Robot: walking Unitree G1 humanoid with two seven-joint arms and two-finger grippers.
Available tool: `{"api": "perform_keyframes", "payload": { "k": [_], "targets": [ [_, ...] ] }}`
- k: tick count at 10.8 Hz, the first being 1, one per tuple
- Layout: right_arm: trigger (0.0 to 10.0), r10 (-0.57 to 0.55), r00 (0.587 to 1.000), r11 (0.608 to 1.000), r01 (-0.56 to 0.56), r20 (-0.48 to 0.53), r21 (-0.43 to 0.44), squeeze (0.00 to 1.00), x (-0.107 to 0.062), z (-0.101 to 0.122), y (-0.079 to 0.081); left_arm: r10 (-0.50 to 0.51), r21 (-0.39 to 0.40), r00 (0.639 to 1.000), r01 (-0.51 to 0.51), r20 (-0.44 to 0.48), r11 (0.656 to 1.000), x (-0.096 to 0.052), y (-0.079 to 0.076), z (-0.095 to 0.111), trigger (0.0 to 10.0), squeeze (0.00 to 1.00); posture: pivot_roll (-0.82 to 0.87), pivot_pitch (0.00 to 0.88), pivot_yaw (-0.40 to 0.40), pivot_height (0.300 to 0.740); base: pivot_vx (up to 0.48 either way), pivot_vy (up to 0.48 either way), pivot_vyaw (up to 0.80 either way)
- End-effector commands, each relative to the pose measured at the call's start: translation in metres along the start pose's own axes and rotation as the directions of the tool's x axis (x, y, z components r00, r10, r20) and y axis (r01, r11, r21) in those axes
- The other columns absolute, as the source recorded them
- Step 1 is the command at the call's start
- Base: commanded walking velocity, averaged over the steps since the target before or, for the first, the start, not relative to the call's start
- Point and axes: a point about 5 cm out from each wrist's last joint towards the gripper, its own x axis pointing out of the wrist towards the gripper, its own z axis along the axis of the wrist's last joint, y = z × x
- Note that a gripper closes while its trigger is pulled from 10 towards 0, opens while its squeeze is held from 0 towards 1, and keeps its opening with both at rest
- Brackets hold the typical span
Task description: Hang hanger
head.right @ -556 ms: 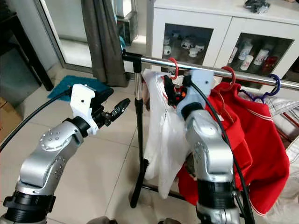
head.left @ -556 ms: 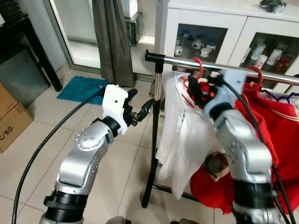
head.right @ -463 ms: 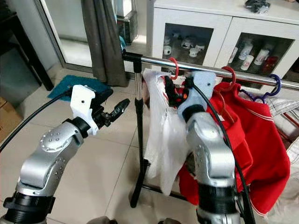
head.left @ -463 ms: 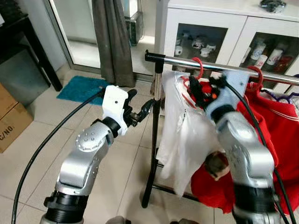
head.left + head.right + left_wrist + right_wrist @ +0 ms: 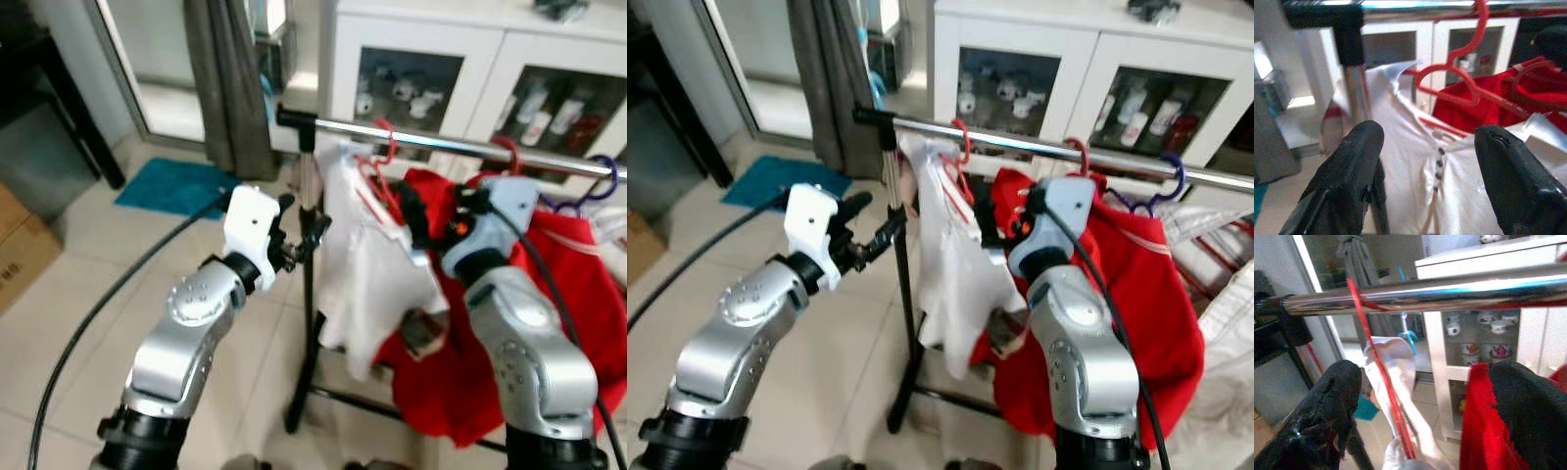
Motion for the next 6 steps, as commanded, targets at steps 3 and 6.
{"api": "perform_keyframes", "payload": {
  "k": [3, 6],
  "targets": [
    [10.0, 0.082, 0.996, 0.996, -0.081, 0.040, -0.028, 1.00, -0.0064, 0.0078, 0.0077, 0.001, 0.017, 1.000, -0.001, 0.003, 1.000, -0.0034, 0.0000, 0.0008, 10.0, 0.00, 0.02, 0.026, 0.021, 0.740, 0.000, -0.321, 0.00],
    [10.0, 0.070, 0.997, 0.997, -0.069, 0.034, -0.038, 1.00, -0.0087, 0.0090, 0.0042, -0.001, 0.013, 1.000, 0.001, 0.001, 1.000, -0.0044, -0.0003, 0.0006, 10.0, 0.00, 0.02, 0.034, 0.021, 0.740, 0.000, -0.215, 0.00]
  ]
}}
